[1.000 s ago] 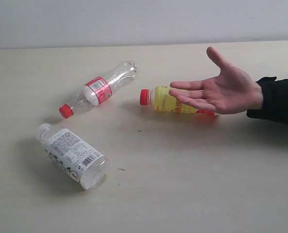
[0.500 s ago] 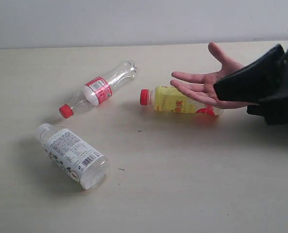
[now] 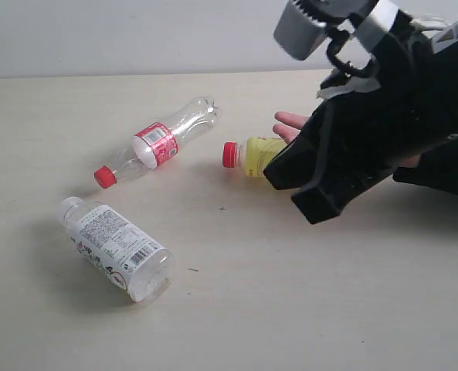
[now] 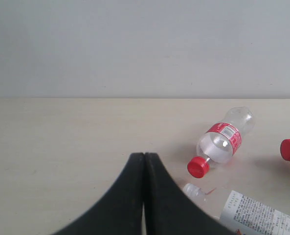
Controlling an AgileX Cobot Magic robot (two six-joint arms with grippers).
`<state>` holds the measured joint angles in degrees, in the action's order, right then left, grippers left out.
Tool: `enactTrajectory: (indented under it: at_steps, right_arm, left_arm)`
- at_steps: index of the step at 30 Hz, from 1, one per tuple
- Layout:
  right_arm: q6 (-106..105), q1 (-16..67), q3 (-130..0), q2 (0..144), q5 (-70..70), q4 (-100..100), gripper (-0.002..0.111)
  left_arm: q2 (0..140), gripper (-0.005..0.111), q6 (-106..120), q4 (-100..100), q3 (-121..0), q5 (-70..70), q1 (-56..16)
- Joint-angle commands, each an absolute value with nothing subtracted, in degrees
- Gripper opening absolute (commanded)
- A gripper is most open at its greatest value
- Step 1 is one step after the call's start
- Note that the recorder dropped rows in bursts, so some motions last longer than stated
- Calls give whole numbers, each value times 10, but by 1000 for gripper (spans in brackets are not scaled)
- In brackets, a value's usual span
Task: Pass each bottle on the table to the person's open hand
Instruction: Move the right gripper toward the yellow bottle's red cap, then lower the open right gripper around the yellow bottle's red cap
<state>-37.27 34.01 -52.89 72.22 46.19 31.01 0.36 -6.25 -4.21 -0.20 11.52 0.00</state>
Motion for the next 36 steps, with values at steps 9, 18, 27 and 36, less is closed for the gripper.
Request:
enactTrajectory:
  at_steps: [9,18,27,36]
  right_arm:
    - [-308,383,-578,781,492,209,0]
    - [-211,403,-631,819,486,91,0]
    - [-204,403,-806,973,544,58,2]
    - [-206,403,-929,1100,634,-23,24]
  left_arm:
    - [0,0,-63,-44,0,114,0]
    - [0,0,-63,-44,0,114,0]
    - [0,0,-63,-44,0,114,0]
    - [0,0,-63,-44,0,114,0]
